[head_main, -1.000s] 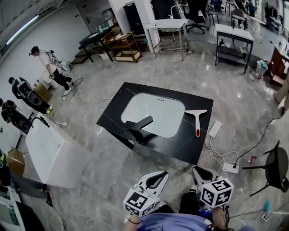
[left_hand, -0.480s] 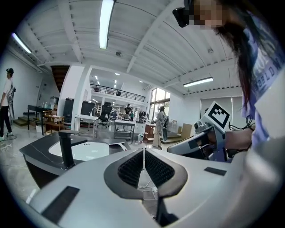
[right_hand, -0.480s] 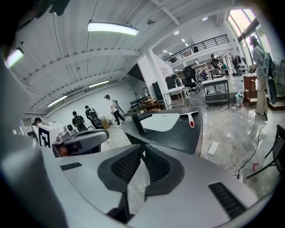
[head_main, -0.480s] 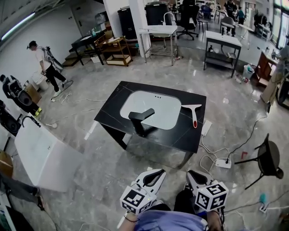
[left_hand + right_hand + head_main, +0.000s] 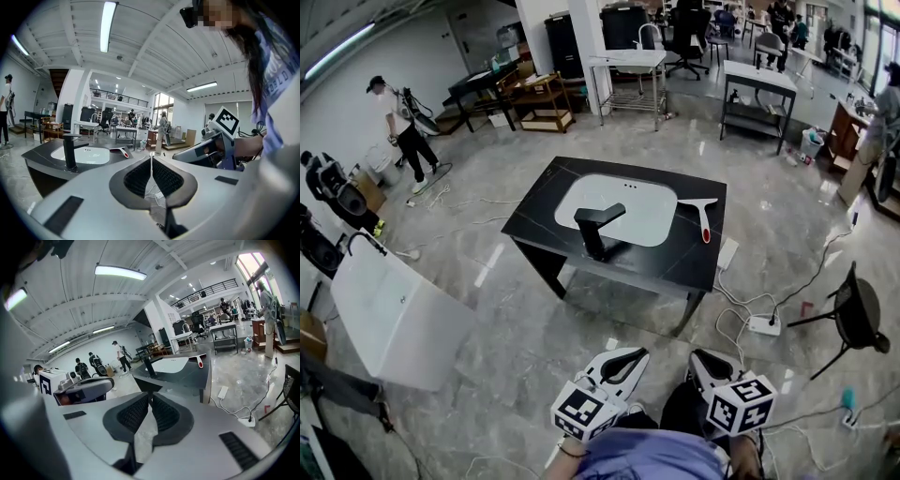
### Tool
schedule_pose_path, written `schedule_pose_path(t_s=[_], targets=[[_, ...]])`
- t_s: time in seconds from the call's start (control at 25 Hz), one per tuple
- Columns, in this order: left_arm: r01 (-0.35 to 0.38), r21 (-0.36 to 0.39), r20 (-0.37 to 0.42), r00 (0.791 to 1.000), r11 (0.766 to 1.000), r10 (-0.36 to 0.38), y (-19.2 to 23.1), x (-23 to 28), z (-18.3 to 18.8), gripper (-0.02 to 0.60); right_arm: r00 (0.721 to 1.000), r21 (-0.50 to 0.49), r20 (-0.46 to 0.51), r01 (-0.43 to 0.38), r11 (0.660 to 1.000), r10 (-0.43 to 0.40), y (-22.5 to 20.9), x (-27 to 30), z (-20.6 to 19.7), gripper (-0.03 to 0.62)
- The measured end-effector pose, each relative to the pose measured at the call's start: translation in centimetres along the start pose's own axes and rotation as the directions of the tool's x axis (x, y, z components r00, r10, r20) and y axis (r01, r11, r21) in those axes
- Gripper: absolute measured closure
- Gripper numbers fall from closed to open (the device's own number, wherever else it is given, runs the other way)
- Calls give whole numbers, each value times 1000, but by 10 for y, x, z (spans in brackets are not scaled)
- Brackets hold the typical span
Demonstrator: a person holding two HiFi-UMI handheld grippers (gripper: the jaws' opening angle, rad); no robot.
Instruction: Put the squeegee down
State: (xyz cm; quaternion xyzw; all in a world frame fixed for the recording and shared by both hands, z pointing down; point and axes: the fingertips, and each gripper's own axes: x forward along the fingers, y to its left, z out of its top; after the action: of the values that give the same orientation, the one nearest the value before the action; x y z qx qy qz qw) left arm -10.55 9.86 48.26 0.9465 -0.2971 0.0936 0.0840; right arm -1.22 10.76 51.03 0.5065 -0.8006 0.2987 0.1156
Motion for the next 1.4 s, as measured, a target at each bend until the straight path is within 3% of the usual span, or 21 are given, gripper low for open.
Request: schedule_pose_path(t_s=[0.48,1.4], targets=[[17,8,34,999,1000,-17,-24,-24,-3,568,999,-79,10,35,996,-34,17,-24,-20,569],[20,9,48,999,1000,-21,-24,-35,-3,568,998,-88,26,58,994,-56,21,-28,-16,574]])
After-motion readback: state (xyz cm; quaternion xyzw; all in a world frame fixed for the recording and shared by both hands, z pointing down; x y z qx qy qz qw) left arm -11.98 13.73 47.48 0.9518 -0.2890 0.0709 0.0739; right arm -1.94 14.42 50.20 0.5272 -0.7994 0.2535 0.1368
